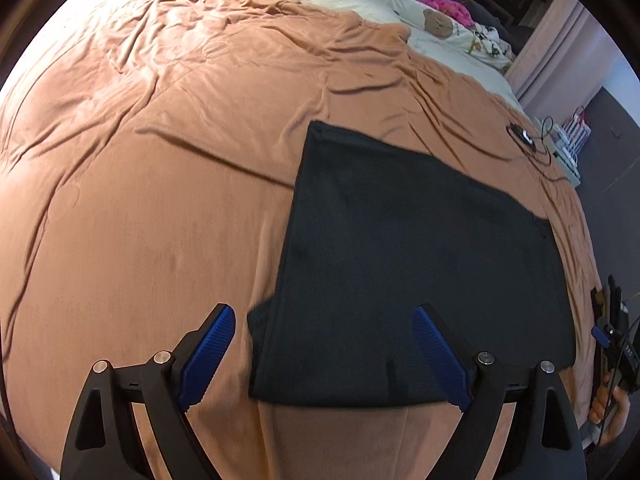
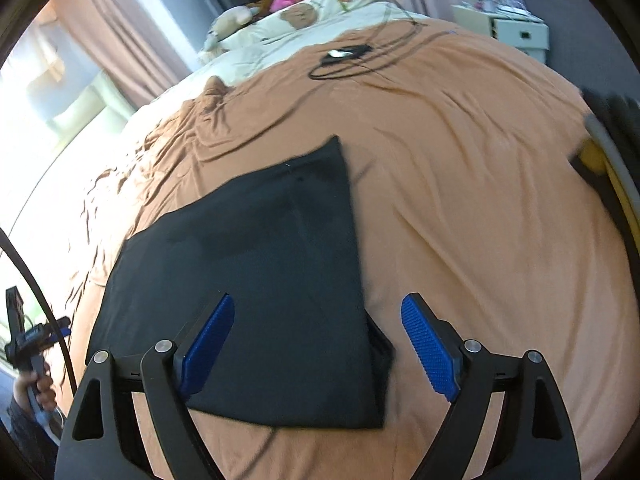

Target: Fold small clothes

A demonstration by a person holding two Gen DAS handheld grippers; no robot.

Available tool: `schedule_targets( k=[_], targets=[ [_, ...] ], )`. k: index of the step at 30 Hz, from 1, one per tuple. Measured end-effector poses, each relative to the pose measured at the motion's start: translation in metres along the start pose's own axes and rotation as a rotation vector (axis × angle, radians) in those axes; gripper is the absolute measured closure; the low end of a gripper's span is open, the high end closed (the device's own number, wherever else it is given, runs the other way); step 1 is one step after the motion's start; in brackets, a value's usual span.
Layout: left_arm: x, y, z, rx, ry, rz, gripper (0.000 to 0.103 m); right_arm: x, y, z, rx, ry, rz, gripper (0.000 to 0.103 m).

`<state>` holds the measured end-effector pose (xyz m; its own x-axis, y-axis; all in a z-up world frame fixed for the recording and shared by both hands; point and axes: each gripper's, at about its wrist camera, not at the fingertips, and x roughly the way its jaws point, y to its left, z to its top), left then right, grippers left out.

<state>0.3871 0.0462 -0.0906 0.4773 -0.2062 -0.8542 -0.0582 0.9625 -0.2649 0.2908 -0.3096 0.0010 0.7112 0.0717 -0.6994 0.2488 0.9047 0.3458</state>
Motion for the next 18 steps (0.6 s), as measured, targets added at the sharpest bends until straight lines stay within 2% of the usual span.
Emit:
schedule_targets(
  k=[3, 9, 15, 18],
  targets=[
    [-0.003, 0.002, -0.014, -0.017, 0.005, -0.009, 0.014, -0.011, -0.007, -0.016, 0.035, -0.004, -0.014, 0.018],
    [-0.002, 0.016, -0.035, -0.078, 0.031, -0.021, 0.036, -0.03, -0.017, -0.042, 0.108, -0.022, 0.012, 0.018],
    [0.002, 0.031, -0.047, -0.15, 0.049, -0.035, 0.056, -0.045, -0.037, -0.063, 0.202, -0.026, 0.056, 0.036],
    [0.006, 0.039, -0.05, -0.187, 0.06, -0.055, 0.057, -0.046, -0.041, -0.071, 0.241, -0.015, 0.092, 0.046]
  ],
)
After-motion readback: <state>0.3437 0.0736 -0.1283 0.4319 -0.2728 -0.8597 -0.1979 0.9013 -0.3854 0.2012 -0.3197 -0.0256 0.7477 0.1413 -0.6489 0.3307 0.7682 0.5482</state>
